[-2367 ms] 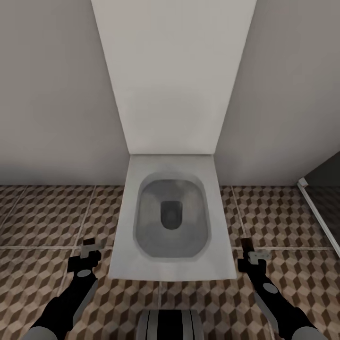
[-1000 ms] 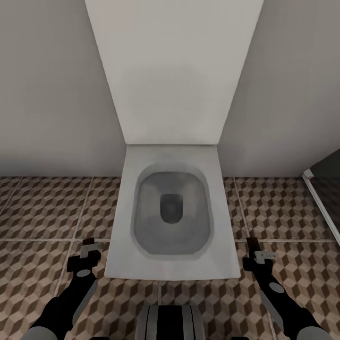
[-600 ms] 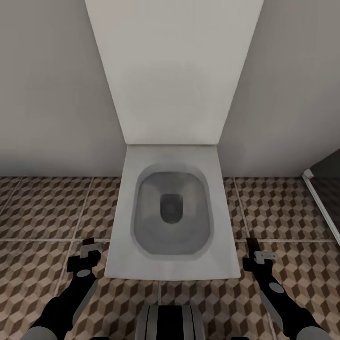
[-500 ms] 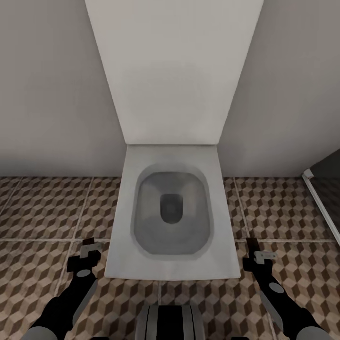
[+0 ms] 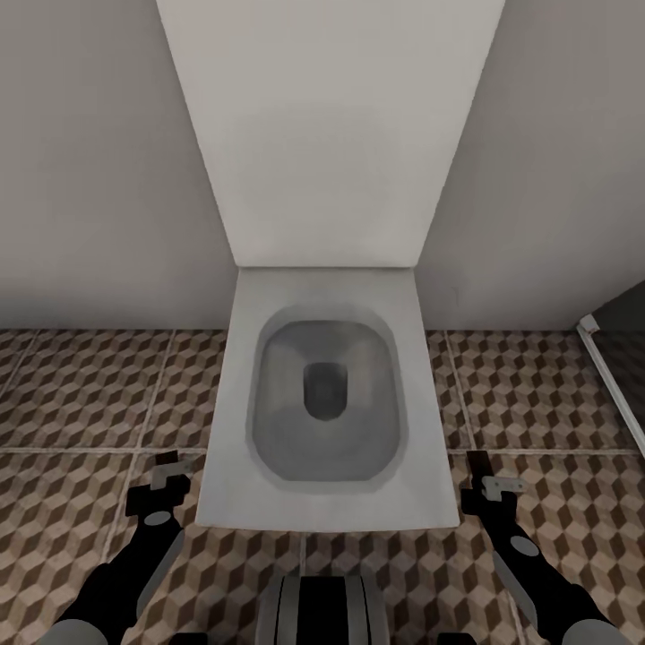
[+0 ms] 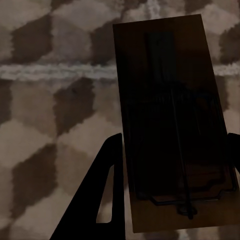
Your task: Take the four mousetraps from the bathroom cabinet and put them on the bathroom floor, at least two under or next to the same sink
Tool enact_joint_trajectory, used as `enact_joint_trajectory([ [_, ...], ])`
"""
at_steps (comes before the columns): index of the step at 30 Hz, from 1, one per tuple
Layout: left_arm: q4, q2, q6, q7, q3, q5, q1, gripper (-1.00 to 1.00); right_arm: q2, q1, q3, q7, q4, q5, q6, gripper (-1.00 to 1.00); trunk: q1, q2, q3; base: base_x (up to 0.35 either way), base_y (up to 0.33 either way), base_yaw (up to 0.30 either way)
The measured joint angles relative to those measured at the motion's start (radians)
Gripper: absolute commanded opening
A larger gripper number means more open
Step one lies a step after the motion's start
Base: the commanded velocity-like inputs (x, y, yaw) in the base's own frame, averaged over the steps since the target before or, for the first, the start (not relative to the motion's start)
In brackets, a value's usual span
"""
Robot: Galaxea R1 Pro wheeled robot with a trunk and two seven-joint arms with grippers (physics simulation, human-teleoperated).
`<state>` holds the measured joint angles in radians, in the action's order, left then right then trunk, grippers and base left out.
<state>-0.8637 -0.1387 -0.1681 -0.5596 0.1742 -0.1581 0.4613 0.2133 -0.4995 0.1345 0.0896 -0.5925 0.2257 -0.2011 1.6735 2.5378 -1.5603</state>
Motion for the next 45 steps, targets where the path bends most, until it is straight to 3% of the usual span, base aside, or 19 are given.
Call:
enact_joint_trajectory([
  [24,0.000,0.003,0.001,-0.009,0.000,0.001,0.000,-1.00,0.000,0.000,0.000,0.001,0.000,-0.001,0.000,-1.00,0.000,0.000,0.000,0.000,0.000,0.000],
  [32,0.000,0.002,0.004,-0.011,0.002,-0.003,0.000,-1.00,0.000,0.000,0.000,0.001,0.000,-0.001,0.000,-1.00,0.003,0.002,-0.027,0.000,0.000,0.000],
  [40,0.005,0.001,0.122,-0.004,0.002,-0.003,-0.001,-1.00,0.000,0.000,0.000,0.001,0.000,-0.001,0.000,-1.00,0.003,0.002,-0.027,0.000,0.000,0.000],
  [45,0.007,0.001,0.143,0.000,0.002,-0.002,-0.001,-1.00,0.000,0.000,0.000,0.001,0.000,-0.001,0.000,-1.00,0.003,0.002,-0.027,0.000,0.000,0.000],
])
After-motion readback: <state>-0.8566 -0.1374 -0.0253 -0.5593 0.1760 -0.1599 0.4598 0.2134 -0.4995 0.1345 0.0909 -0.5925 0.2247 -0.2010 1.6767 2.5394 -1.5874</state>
